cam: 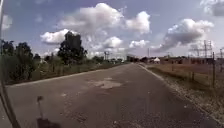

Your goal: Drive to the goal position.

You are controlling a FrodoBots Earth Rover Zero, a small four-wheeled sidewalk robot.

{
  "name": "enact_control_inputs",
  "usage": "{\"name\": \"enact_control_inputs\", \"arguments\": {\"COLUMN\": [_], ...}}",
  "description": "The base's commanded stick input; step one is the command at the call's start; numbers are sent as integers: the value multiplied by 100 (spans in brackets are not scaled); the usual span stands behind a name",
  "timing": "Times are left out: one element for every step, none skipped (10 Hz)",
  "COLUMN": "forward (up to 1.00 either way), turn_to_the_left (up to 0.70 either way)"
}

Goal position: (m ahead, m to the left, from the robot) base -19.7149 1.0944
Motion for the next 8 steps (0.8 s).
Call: {"name": "enact_control_inputs", "arguments": {"forward": [4,4,4,4,4,4,4,4], "turn_to_the_left": [0,0,0,0,0,0,0,0]}}
